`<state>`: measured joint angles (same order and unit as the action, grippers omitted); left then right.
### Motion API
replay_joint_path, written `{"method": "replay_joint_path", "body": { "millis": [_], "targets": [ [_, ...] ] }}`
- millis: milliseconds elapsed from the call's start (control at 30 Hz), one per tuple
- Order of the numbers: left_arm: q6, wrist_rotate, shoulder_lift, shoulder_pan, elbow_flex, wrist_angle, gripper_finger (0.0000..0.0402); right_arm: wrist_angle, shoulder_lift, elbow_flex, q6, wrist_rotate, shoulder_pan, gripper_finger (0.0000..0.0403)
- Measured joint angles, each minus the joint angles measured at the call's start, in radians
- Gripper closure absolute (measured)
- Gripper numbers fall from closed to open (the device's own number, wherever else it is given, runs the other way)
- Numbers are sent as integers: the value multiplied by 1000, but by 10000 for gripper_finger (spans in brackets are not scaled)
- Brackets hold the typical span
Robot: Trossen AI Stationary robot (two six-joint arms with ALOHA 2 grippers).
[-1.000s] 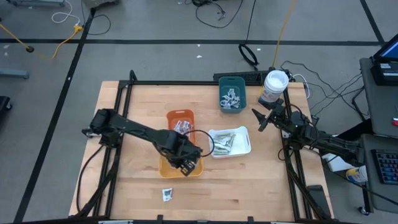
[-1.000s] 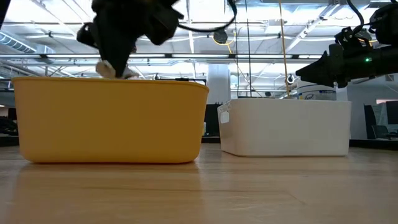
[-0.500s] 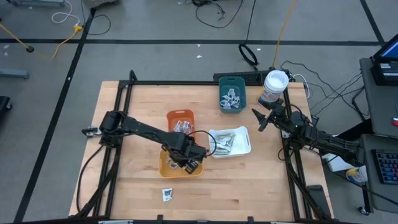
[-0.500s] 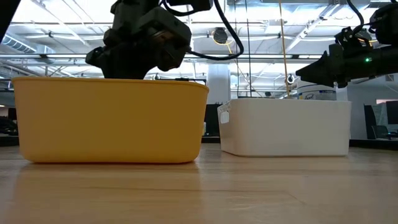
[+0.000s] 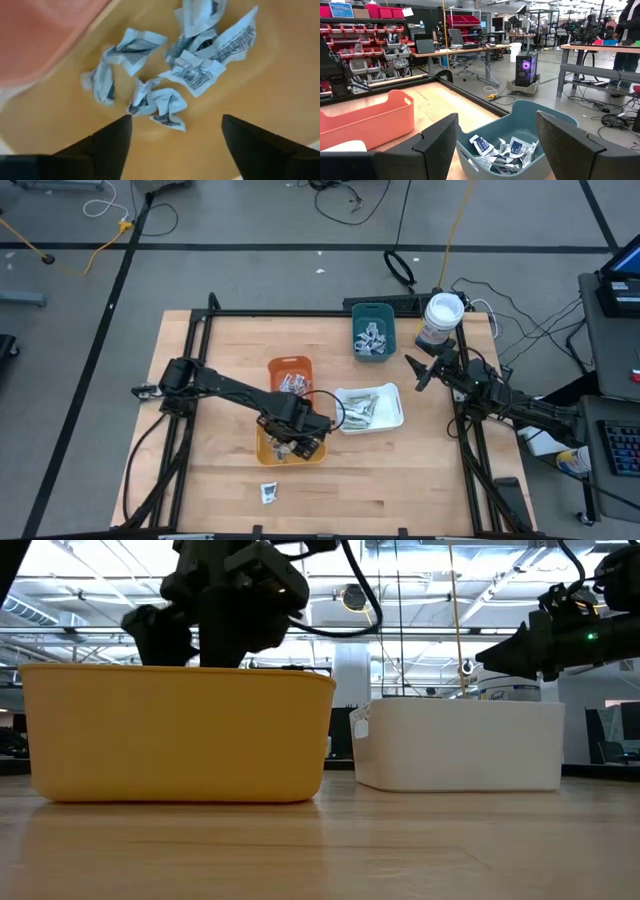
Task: Pick & Place First Aid Supplies
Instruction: Adjust the yellow bin on the table
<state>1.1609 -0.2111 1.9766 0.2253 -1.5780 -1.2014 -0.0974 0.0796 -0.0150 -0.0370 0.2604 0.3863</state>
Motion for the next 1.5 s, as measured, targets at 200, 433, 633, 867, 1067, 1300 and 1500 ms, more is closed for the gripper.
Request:
{"method": "replay_joint_path", "body": {
  "millis": [200, 433, 633, 867, 1067, 1300, 1500],
  "targets": [
    [190, 1, -22, 14, 2, -8, 55, 0, 0, 0, 0, 0, 0, 140],
    [338, 2, -34, 90, 1, 2, 48, 0, 0, 0, 0, 0, 0, 140],
    [504, 2, -35, 211, 1, 3, 48, 0, 0, 0, 0, 0, 0, 140],
    [649, 4, -35, 322, 1, 8, 48, 0, 0, 0, 0, 0, 0, 140],
    [735, 36, -35, 366, 1, 29, 48, 0, 0, 0, 0, 0, 0, 140],
    [697, 61, -35, 332, 1, 22, 48, 0, 0, 0, 0, 0, 0, 140],
    [709, 133, -105, 319, -21, -3, 48, 0, 0, 0, 0, 0, 0, 140]
  ]
}}
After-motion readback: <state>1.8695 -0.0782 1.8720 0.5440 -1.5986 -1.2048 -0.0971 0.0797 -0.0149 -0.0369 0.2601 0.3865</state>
